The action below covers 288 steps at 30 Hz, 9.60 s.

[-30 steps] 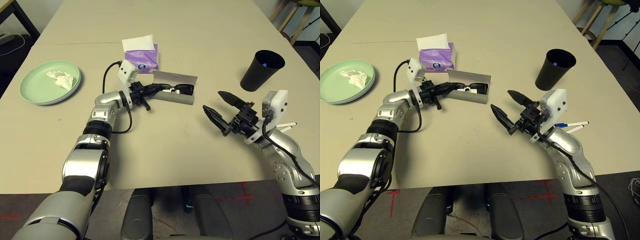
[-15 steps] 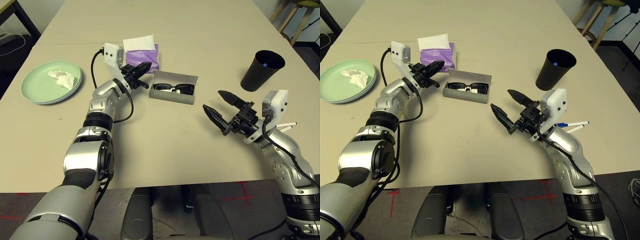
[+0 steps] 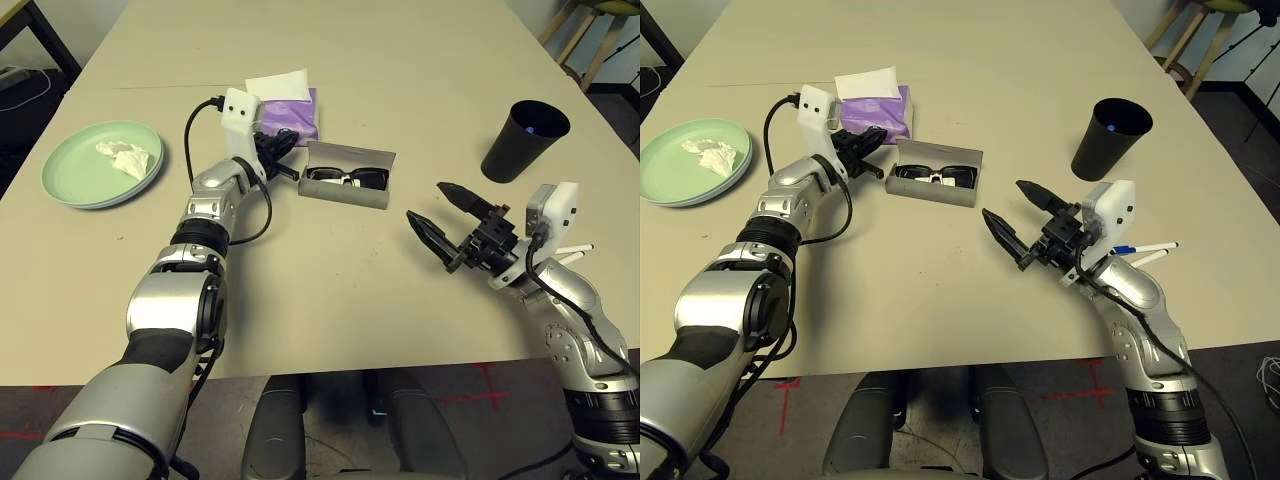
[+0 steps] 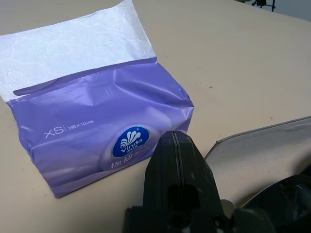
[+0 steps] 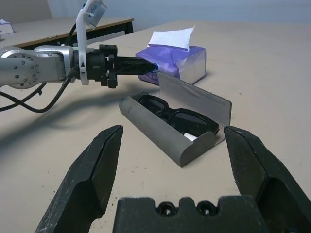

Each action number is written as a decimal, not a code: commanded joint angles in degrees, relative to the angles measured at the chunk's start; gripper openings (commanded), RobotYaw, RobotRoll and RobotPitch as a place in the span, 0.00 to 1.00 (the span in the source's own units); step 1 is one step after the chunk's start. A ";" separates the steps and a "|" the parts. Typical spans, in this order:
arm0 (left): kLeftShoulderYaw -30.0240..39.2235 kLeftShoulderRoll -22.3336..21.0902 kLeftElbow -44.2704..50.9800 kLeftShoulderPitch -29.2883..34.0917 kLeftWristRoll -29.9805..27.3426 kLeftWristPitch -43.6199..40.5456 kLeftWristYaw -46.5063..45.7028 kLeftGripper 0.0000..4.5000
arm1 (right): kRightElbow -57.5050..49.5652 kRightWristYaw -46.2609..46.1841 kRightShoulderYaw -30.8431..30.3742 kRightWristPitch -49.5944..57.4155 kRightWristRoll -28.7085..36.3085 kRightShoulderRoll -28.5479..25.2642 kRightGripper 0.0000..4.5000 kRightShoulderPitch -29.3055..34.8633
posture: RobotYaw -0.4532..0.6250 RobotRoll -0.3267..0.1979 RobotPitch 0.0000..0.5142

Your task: Organize and tidy the items on the table.

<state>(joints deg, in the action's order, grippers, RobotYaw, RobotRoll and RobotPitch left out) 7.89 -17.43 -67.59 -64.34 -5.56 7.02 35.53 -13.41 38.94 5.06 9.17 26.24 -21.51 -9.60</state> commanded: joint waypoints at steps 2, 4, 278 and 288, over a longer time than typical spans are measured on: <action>-1.04 0.83 -1.24 -0.72 1.14 1.12 1.45 0.00 | -0.51 0.09 0.06 -0.35 -0.18 -0.30 1.00 1.15 | 0.46 0.62 0.43; -1.26 1.00 -1.27 -0.71 1.31 1.46 2.24 0.00 | -0.58 0.05 0.07 -0.30 -0.17 -0.31 1.00 1.18 | 0.46 0.62 0.43; -11.37 -8.42 50.87 27.77 -13.11 -10.97 31.44 1.00 | 37.05 35.55 -11.99 -6.15 -15.38 -22.78 1.00 -37.14 | 0.54 0.62 0.25; -11.84 -7.52 50.63 27.90 -12.87 -10.87 31.22 1.00 | 47.04 51.49 -21.76 -18.19 -27.78 -31.21 1.00 -41.04 | 0.53 0.62 0.30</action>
<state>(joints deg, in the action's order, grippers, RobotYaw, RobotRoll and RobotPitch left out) -3.26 -25.24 -17.26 -37.17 -18.77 -3.98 66.79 32.01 88.91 -15.39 -6.51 0.79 -51.69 -50.05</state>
